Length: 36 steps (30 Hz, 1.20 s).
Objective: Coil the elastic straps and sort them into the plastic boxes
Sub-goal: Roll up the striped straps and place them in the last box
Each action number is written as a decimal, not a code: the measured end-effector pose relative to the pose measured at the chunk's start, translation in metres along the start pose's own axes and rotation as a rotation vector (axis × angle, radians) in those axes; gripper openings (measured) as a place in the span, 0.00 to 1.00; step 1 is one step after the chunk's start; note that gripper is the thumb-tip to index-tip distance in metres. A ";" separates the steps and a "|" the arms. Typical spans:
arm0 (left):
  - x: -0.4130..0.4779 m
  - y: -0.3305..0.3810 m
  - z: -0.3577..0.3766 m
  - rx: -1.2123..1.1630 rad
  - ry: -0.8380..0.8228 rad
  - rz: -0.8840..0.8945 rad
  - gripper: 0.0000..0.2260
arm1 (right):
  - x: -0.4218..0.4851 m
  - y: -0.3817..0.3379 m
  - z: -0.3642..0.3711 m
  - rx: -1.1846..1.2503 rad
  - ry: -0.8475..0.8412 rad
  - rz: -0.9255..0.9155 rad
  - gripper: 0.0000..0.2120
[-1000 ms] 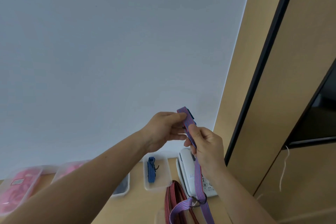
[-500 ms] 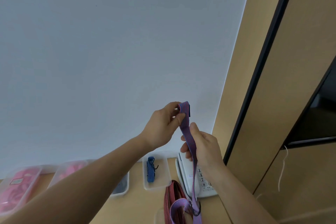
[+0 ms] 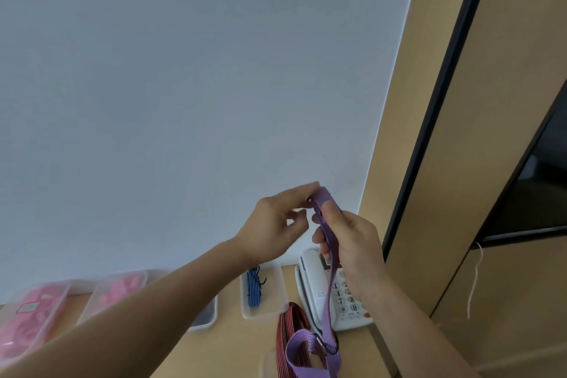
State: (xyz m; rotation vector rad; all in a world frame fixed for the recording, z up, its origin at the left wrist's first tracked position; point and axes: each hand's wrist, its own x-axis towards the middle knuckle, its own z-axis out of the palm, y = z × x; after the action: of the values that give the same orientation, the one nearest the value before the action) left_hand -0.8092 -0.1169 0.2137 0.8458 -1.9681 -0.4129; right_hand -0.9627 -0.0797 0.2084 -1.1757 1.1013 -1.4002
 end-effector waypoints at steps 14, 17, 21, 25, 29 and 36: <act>0.018 0.023 -0.007 -0.541 -0.035 -0.479 0.09 | -0.002 0.008 -0.003 -0.070 0.018 0.010 0.14; 0.021 0.017 -0.011 -0.379 0.017 -0.383 0.10 | -0.005 0.009 -0.003 -0.060 -0.017 0.023 0.15; 0.011 0.006 -0.009 -0.046 -0.016 -0.195 0.11 | -0.006 0.003 -0.002 -0.008 -0.010 0.028 0.25; 0.003 0.009 -0.001 0.254 0.040 0.107 0.10 | -0.004 -0.006 -0.003 -0.019 -0.018 0.047 0.31; 0.006 0.006 0.002 0.485 0.095 0.379 0.15 | -0.002 -0.008 -0.002 -0.015 -0.007 0.062 0.33; 0.006 0.002 0.001 0.061 0.009 -0.015 0.25 | -0.005 -0.008 -0.002 0.006 0.012 -0.028 0.24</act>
State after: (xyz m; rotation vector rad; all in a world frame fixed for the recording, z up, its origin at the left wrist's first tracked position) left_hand -0.8132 -0.1198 0.2178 0.8999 -1.9756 -0.3589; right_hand -0.9655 -0.0735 0.2156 -1.1840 1.0922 -1.4328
